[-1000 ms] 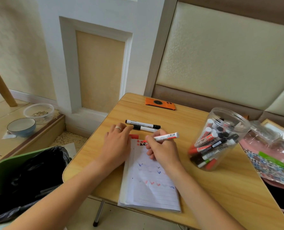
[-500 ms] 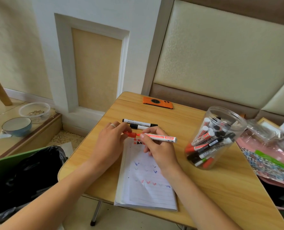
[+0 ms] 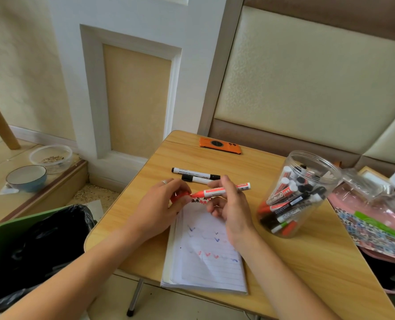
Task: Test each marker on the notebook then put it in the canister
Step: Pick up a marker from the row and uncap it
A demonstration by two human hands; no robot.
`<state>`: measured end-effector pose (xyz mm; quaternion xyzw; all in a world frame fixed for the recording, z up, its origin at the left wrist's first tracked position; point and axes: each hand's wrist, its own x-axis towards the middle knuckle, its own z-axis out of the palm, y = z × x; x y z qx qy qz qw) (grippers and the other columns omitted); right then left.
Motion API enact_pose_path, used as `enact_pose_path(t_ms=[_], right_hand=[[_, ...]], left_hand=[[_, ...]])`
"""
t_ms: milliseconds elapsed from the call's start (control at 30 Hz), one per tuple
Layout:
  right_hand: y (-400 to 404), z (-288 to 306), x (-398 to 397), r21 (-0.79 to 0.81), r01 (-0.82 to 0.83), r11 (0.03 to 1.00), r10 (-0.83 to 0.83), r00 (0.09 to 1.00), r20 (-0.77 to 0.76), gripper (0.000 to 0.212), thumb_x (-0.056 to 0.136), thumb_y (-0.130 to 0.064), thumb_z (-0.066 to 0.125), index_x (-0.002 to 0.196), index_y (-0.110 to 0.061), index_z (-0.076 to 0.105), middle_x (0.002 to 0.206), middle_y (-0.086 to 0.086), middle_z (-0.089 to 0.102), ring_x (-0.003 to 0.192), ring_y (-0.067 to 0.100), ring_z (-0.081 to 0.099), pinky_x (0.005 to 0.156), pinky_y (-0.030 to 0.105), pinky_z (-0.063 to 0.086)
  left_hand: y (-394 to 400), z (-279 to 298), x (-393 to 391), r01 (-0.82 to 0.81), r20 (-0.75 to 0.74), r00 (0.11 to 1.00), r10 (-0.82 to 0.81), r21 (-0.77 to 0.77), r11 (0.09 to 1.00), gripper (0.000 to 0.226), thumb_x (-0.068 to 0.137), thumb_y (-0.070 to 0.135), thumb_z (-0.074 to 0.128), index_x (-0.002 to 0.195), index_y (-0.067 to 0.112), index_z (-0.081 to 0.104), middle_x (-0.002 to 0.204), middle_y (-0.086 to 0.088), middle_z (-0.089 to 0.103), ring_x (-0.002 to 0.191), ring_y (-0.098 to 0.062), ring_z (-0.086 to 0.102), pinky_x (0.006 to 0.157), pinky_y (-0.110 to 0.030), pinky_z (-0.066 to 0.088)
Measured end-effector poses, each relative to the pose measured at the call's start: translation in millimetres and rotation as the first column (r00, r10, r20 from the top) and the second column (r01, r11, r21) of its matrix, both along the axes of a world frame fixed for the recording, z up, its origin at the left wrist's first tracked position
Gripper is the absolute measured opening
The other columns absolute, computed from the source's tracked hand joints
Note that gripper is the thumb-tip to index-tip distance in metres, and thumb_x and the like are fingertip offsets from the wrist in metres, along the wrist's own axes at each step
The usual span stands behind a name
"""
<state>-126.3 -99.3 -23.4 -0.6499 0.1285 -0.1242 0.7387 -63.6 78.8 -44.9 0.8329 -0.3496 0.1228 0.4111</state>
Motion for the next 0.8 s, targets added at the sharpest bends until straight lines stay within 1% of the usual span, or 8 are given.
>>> enact_pose_path(t_ms=[133, 267, 367, 467, 533, 633, 733, 800], right_hand=[[-1.9, -1.4, 1.2, -0.042, -0.008, 0.999, 0.01, 0.999, 0.035, 0.017, 0.103, -0.025, 0.061, 0.096, -0.009, 0.062, 0.065, 0.0, 0.064, 0.056, 0.016, 0.058, 0.047, 0.02, 0.04], [-0.3, -2.5, 0.8, -0.074, -0.038, 0.997, 0.044, 0.996, 0.08, 0.02, 0.1, -0.028, 0.067, 0.092, -0.01, 0.062, 0.068, 0.003, 0.066, 0.055, 0.015, 0.061, 0.047, 0.02, 0.04], [-1.5, -1.7, -1.2, -0.058, -0.038, 0.998, 0.043, 0.995, 0.092, 0.023, 0.098, -0.029, 0.069, 0.094, -0.007, 0.066, 0.07, 0.007, 0.068, 0.057, 0.015, 0.064, 0.049, 0.02, 0.042], [-2.5, -0.4, -2.8, -0.008, -0.064, 0.998, 0.064, 0.99, 0.123, 0.019, 0.094, -0.03, 0.071, 0.096, -0.012, 0.065, 0.073, 0.005, 0.069, 0.057, 0.016, 0.064, 0.049, 0.021, 0.041], [-3.5, -0.8, -2.6, 0.007, -0.073, 0.997, 0.072, 0.987, 0.142, 0.02, 0.089, -0.032, 0.073, 0.096, -0.015, 0.065, 0.074, 0.007, 0.068, 0.058, 0.016, 0.063, 0.05, 0.022, 0.04], [-3.7, -3.0, -1.6, -0.04, -0.108, 0.993, 0.113, 0.981, 0.156, 0.022, 0.088, -0.033, 0.073, 0.098, -0.014, 0.067, 0.078, 0.008, 0.07, 0.061, 0.015, 0.062, 0.053, 0.022, 0.042], [-2.2, -2.4, -2.2, -0.074, -0.125, 0.989, 0.134, 0.982, 0.131, 0.029, 0.088, -0.037, 0.072, 0.1, -0.011, 0.069, 0.079, 0.007, 0.07, 0.064, 0.014, 0.06, 0.055, 0.021, 0.043], [-2.3, -1.6, -2.2, -0.032, -0.089, 0.996, 0.092, 0.99, 0.111, 0.039, 0.089, -0.044, 0.07, 0.105, -0.008, 0.069, 0.078, 0.006, 0.068, 0.064, 0.013, 0.059, 0.055, 0.022, 0.043]], left_hand=[[2.6, 2.4, -1.0, 0.037, -0.021, 0.999, -0.038, -0.026, 0.999, 0.01, 0.094, 0.026, 0.068, 0.103, 0.028, 0.065, 0.091, 0.017, 0.061, 0.082, -0.005, 0.055, 0.068, -0.02, 0.043], [1.1, 4.8, -4.4, 0.045, -0.074, 0.996, -0.05, -0.065, 0.997, 0.013, 0.093, 0.023, 0.07, 0.106, 0.027, 0.067, 0.092, 0.016, 0.067, 0.084, -0.005, 0.059, 0.071, -0.021, 0.046], [-1.2, 6.4, -8.5, 0.024, -0.234, 0.97, -0.062, -0.165, 0.986, 0.012, 0.093, 0.023, 0.07, 0.105, 0.025, 0.069, 0.087, 0.01, 0.07, 0.082, -0.009, 0.066, 0.072, -0.022, 0.052], [-4.4, 10.8, -14.1, 0.006, -0.436, 0.882, -0.181, -0.372, 0.928, 0.013, 0.094, 0.017, 0.069, 0.106, 0.015, 0.07, 0.091, -0.002, 0.073, 0.08, -0.015, 0.072, 0.074, -0.023, 0.057], [-6.6, 13.7, -17.4, -0.023, -0.518, 0.815, -0.261, -0.479, 0.878, 0.015, 0.092, 0.015, 0.07, 0.106, 0.01, 0.07, 0.093, -0.008, 0.073, 0.081, -0.018, 0.073, 0.073, -0.022, 0.056], [-10.2, 14.4, -23.2, -0.015, -0.542, 0.779, -0.314, -0.518, 0.855, 0.018, 0.091, 0.014, 0.07, 0.107, 0.005, 0.069, 0.093, -0.011, 0.073, 0.08, -0.018, 0.073, 0.071, -0.02, 0.055], [-13.1, 12.6, -26.5, 0.012, -0.531, 0.783, -0.324, -0.508, 0.861, 0.017, 0.092, 0.013, 0.069, 0.107, 0.005, 0.068, 0.09, -0.006, 0.074, 0.079, -0.017, 0.073, 0.07, -0.02, 0.055], [-11.7, 11.3, -24.0, 0.008, -0.52, 0.806, -0.283, -0.469, 0.883, 0.014, 0.093, 0.016, 0.07, 0.106, 0.01, 0.068, 0.09, -0.003, 0.074, 0.079, -0.017, 0.073, 0.072, -0.024, 0.057]])
